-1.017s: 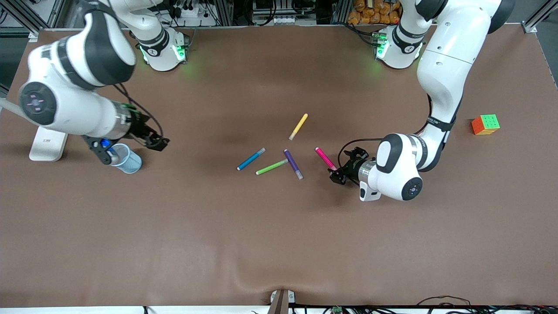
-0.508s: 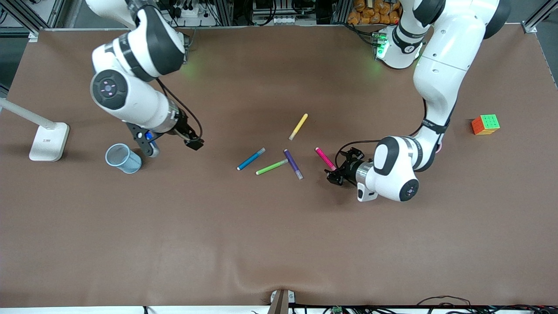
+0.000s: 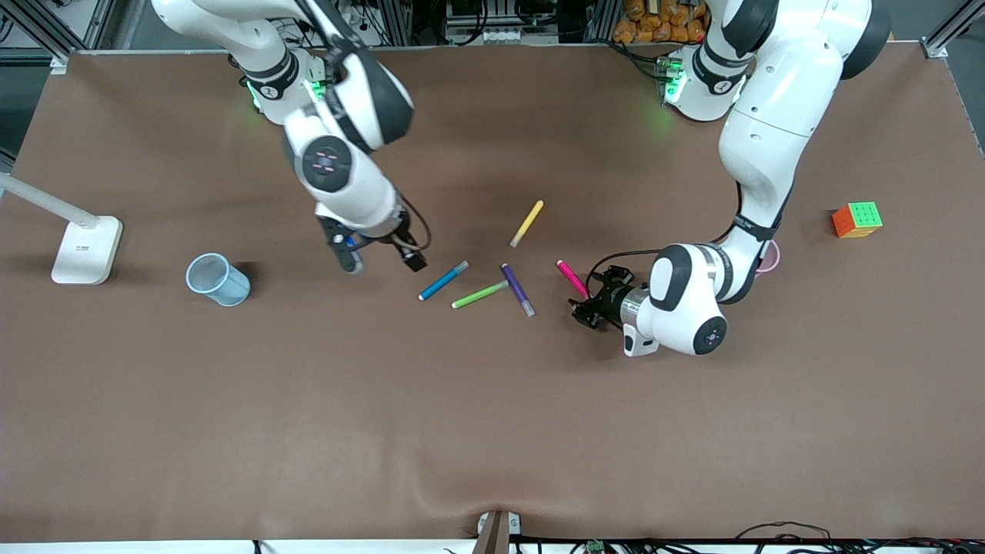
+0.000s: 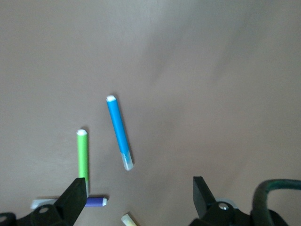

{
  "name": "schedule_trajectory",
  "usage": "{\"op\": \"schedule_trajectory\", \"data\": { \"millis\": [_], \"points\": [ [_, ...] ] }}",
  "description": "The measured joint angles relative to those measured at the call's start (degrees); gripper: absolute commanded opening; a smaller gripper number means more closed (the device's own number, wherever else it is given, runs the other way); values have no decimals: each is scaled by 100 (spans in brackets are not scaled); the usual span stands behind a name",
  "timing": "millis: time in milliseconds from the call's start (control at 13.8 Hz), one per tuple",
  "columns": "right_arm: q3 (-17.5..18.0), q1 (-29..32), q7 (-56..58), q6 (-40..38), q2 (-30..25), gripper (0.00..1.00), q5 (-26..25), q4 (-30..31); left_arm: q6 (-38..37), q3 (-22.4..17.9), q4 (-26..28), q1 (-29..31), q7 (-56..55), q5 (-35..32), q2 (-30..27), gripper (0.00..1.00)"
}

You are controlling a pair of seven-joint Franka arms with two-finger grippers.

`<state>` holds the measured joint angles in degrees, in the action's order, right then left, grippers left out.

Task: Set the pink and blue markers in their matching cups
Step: 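Close the left gripper on the pink marker while the right gripper descends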

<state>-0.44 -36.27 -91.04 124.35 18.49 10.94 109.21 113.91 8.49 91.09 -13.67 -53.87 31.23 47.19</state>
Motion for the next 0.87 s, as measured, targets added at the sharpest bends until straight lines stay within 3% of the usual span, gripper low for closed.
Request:
{"op": "schedule_trajectory", "data": {
  "millis": [145, 363, 871],
  "points": [
    [-6, -240, -327, 255, 308, 100, -158, 3, 86, 6, -24, -2, 0, 37, -1, 2],
    [-7, -454, -962, 748, 662, 100, -485, 0, 101, 7, -67, -3, 0, 43, 0, 0],
    [-9, -595, -1227, 1327, 1201, 98, -536, -13, 103, -25, -123, 42, -65, 44, -34, 0]
  ]
}}
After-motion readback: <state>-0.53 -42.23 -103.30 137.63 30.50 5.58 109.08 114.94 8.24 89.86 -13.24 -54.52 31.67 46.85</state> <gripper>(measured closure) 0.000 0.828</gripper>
